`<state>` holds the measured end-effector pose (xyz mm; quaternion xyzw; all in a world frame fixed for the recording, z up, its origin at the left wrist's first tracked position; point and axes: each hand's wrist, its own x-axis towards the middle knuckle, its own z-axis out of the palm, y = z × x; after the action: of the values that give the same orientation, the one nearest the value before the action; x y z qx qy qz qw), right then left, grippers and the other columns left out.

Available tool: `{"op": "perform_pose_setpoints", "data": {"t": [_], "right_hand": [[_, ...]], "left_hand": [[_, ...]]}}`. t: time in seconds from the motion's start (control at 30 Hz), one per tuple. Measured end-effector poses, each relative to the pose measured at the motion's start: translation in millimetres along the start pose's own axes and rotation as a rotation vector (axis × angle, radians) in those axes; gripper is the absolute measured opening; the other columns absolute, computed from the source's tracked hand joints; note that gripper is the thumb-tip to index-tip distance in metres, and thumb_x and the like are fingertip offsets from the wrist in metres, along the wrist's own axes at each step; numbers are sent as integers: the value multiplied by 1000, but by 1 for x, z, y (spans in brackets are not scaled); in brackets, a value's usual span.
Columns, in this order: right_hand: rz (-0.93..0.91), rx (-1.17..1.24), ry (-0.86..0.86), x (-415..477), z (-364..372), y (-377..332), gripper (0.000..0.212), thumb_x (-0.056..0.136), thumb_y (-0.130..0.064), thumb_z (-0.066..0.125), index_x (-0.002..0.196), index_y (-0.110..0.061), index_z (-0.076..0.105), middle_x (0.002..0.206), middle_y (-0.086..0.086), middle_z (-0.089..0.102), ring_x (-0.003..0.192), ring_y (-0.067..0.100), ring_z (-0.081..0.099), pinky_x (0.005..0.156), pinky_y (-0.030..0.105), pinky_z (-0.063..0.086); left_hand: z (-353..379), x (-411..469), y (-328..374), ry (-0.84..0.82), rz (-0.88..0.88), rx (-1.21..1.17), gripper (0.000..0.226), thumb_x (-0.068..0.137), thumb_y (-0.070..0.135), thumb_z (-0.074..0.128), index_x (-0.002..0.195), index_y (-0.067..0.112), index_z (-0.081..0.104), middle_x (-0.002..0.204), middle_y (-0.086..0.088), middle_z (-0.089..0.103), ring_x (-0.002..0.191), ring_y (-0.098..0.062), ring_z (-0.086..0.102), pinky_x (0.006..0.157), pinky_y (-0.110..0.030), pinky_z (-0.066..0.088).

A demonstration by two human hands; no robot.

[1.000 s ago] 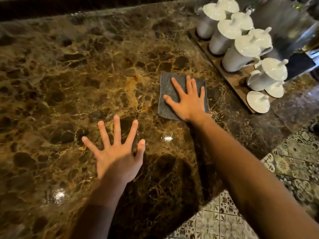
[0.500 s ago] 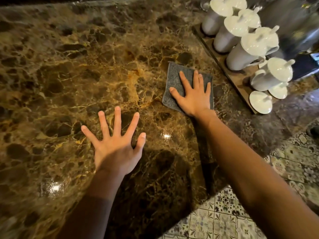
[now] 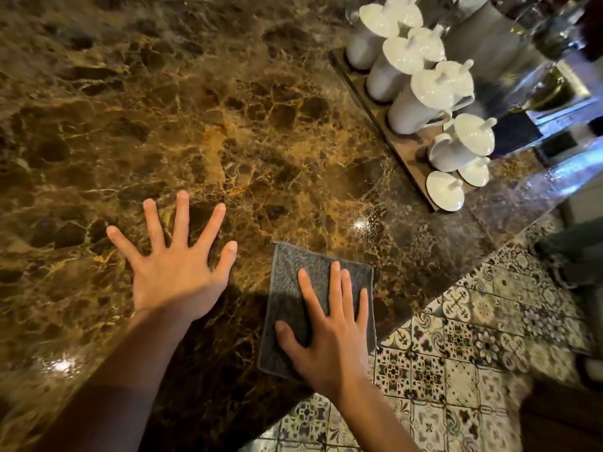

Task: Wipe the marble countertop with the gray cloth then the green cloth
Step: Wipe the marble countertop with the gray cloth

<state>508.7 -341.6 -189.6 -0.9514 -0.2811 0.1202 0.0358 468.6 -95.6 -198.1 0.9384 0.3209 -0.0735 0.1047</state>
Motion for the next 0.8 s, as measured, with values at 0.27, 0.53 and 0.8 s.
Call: {"op": "perform_pose_setpoints", "data": {"t": [0.27,0.53,0.8], "right_hand": [[56,24,-39,123,-35,22,83,86,-89,15,158,-53,-6,171,5,-17,156,24,-17,123,60,-9],[89,43,-45,286,-75,53,84,85,-90,19,159,-52,3,172,5,-10,157,25,-12,122,61,-10],[119,50,27,277,-68,56,83,87,-88,14,160,-50,5,172,8,-6,158,26,-9,123,59,-8]], "left_hand": [[-2,-1,0,-15,-8,5,63,91,75,-1,148,57,-22,165,2,-29,150,-38,-28,110,-78,-10],[-1,-1,-1,-3,11,-13,63,92,74,-1,151,56,-16,167,0,-24,151,-39,-24,109,-79,-9],[-1,0,-2,9,19,-24,64,94,74,2,153,55,-11,168,0,-20,151,-40,-23,109,-79,-9]]}}
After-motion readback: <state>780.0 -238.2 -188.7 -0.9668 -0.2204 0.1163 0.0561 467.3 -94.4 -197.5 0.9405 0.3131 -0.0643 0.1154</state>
